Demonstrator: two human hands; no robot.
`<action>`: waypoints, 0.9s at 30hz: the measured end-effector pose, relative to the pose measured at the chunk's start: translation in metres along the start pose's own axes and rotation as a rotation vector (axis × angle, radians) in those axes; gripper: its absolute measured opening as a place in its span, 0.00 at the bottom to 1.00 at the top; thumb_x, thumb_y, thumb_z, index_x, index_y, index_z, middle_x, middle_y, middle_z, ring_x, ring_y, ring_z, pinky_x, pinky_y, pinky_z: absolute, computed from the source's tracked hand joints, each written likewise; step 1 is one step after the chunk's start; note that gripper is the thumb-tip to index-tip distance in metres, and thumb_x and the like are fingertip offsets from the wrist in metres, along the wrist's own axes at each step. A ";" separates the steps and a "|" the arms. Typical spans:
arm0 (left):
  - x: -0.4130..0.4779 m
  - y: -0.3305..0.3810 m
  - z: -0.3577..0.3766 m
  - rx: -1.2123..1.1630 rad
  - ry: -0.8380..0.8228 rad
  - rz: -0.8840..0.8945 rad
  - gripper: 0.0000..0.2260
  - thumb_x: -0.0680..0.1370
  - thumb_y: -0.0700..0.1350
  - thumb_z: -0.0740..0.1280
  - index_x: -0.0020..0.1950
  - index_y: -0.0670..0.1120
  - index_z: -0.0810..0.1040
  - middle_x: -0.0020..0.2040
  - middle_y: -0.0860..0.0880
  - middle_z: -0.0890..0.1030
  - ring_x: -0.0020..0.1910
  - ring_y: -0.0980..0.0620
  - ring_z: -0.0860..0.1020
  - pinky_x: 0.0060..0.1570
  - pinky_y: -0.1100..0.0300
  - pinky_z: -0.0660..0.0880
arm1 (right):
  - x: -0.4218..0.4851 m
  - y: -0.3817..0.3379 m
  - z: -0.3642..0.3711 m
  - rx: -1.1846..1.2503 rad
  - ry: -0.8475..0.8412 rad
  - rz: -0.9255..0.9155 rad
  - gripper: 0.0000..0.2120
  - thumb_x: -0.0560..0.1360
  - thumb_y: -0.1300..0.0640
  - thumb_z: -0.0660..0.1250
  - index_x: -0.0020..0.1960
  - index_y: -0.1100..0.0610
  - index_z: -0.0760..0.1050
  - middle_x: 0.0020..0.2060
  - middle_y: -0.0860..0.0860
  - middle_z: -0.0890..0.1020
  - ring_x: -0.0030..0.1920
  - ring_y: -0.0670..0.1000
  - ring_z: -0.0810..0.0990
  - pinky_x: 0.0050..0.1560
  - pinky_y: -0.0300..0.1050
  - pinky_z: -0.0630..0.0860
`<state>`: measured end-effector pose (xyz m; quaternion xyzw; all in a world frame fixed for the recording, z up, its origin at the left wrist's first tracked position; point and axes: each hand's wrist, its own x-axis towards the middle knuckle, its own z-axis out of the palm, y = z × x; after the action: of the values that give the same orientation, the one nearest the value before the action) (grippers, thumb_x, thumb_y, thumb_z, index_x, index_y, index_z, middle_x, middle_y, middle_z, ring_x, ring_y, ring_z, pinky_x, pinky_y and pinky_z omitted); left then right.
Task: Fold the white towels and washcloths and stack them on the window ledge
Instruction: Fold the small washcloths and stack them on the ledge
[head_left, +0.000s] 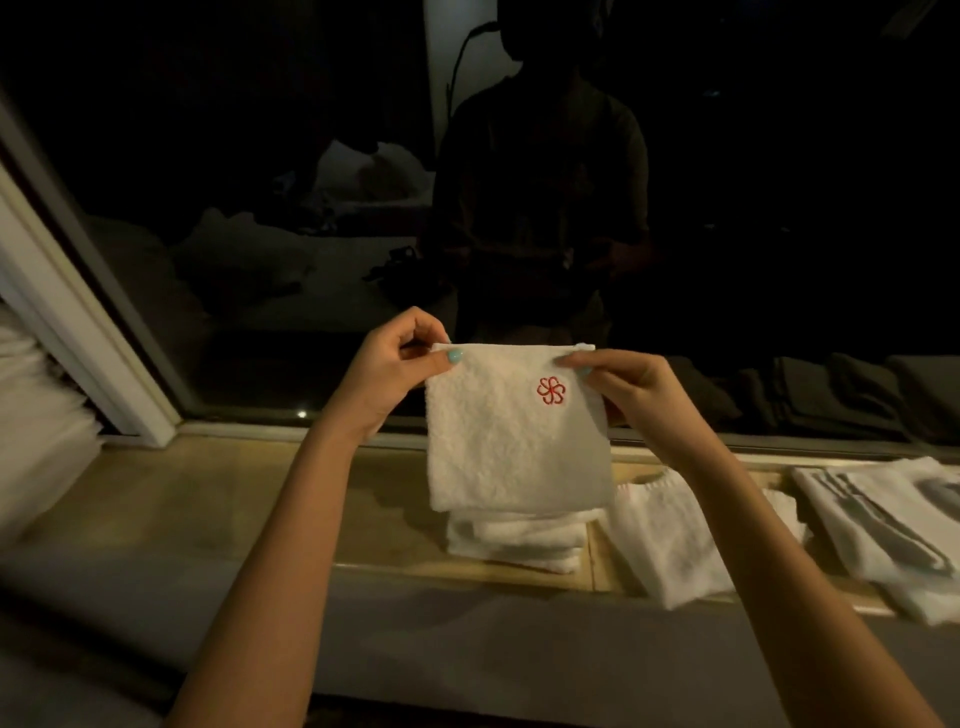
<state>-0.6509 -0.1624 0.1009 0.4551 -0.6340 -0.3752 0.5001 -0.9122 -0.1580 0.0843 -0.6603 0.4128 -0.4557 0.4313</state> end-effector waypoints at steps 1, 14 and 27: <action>0.002 -0.005 -0.004 0.008 -0.002 -0.014 0.07 0.74 0.38 0.71 0.42 0.48 0.75 0.40 0.54 0.77 0.41 0.56 0.76 0.42 0.62 0.76 | 0.000 0.004 0.005 -0.014 -0.024 0.042 0.11 0.79 0.59 0.61 0.54 0.48 0.80 0.51 0.44 0.81 0.48 0.43 0.82 0.42 0.37 0.80; 0.049 -0.079 0.017 0.198 -0.036 -0.121 0.03 0.75 0.42 0.71 0.46 0.45 0.77 0.46 0.48 0.79 0.46 0.53 0.78 0.47 0.57 0.76 | 0.040 0.052 0.006 -0.248 -0.155 0.324 0.27 0.73 0.59 0.71 0.70 0.51 0.69 0.59 0.51 0.77 0.51 0.49 0.80 0.45 0.41 0.82; 0.026 -0.095 0.018 0.157 -0.022 -0.188 0.12 0.75 0.41 0.70 0.57 0.50 0.76 0.54 0.55 0.78 0.54 0.64 0.76 0.49 0.67 0.74 | 0.043 0.097 0.011 -0.475 -0.152 0.267 0.29 0.71 0.54 0.73 0.70 0.49 0.70 0.61 0.52 0.73 0.56 0.53 0.77 0.51 0.47 0.81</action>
<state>-0.6512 -0.2158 0.0158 0.5464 -0.6214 -0.3746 0.4183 -0.9058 -0.2243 0.0009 -0.7150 0.5576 -0.2346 0.3506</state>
